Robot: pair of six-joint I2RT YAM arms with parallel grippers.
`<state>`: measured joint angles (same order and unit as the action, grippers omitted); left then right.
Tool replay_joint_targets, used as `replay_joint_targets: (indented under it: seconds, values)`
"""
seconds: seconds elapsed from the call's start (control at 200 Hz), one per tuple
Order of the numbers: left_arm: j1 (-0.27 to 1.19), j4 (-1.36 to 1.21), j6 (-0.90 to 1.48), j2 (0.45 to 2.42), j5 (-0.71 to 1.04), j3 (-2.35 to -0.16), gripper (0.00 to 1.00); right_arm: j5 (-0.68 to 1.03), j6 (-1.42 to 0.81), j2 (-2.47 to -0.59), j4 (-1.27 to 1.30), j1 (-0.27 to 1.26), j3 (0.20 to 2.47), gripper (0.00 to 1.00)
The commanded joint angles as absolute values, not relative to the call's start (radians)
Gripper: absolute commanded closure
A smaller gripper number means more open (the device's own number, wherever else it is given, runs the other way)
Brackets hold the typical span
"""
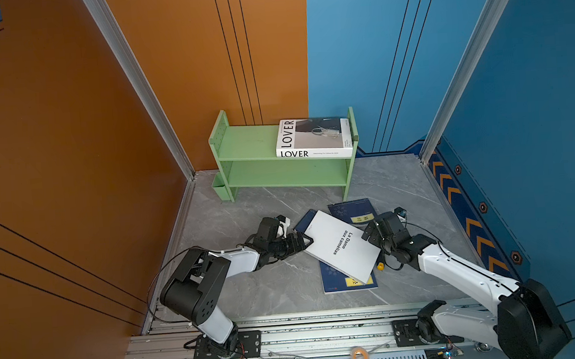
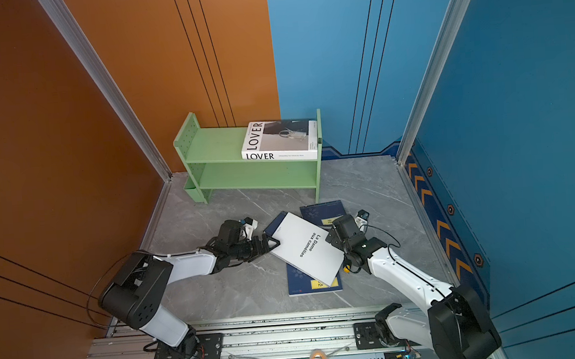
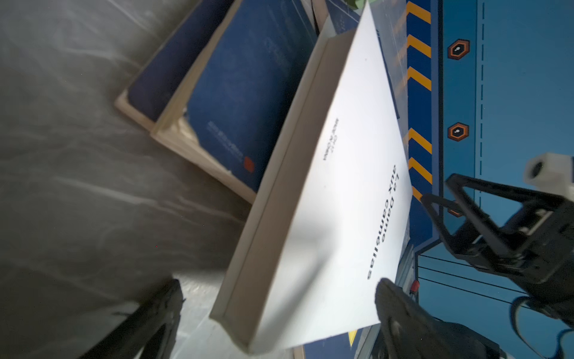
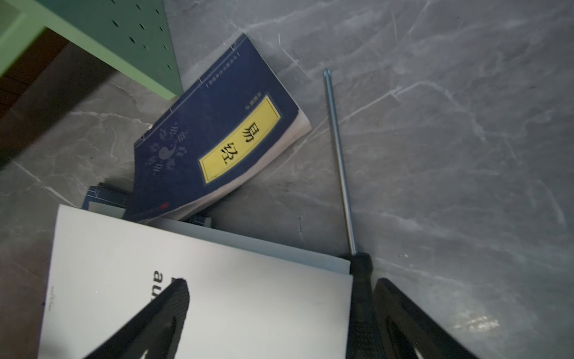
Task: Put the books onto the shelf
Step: 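Grip the white La Dame aux camélias book edges with both grippers, then lift the white book with the left gripper toward the shelf while the right withdraws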
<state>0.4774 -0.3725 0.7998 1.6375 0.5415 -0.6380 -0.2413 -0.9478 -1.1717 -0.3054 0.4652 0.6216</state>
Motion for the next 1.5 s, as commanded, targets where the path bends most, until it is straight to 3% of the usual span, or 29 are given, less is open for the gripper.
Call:
replay_joint_targets:
  seconds: [0.0, 0.215, 0.33, 0.35, 0.566, 0.691, 0.806, 1.087, 1.317, 1.492]
  values:
    - [0.468, -0.421, 0.826, 1.678, 0.619, -0.653, 0.01, -0.275, -1.001, -1.211, -0.286, 0.488, 0.611, 0.07]
    - [0.466, -0.589, 0.911, 1.754, 0.682, -0.638, 0.06, -0.271, -1.002, -1.314, -0.237, 0.526, 0.645, 0.10]
    - [0.460, -0.813, 1.032, 1.809, 0.705, -0.604, 0.13, -0.278, -0.994, -1.347, -0.238, 0.528, 0.673, 0.10]
    - [0.459, -0.853, 1.054, 1.821, 0.708, -0.598, 0.18, -0.280, -0.991, -1.350, -0.238, 0.528, 0.675, 0.10]
    - [0.444, -1.241, 1.280, 1.972, 0.725, -0.576, 0.38, -0.302, -0.976, -1.359, -0.242, 0.527, 0.697, 0.11]
    - [0.437, -1.403, 1.376, 2.039, 0.710, -0.556, 0.41, -0.310, -0.977, -1.354, -0.242, 0.526, 0.698, 0.11]
    - [0.439, -1.407, 1.374, 2.048, 0.708, -0.538, 0.45, -0.314, -0.977, -1.344, -0.251, 0.525, 0.696, 0.11]
    - [0.437, -1.407, 1.398, 2.008, 0.723, -0.531, 0.67, -0.323, -0.981, -1.307, -0.270, 0.523, 0.695, 0.11]
    - [0.424, -1.397, 1.427, 1.889, 0.736, -0.510, 0.84, -0.324, -0.954, -1.178, -0.295, 0.506, 0.712, 0.09]
    - [0.410, -1.259, 1.397, 1.722, 0.719, -0.476, 0.89, -0.329, -0.931, -1.026, -0.328, 0.470, 0.714, 0.08]
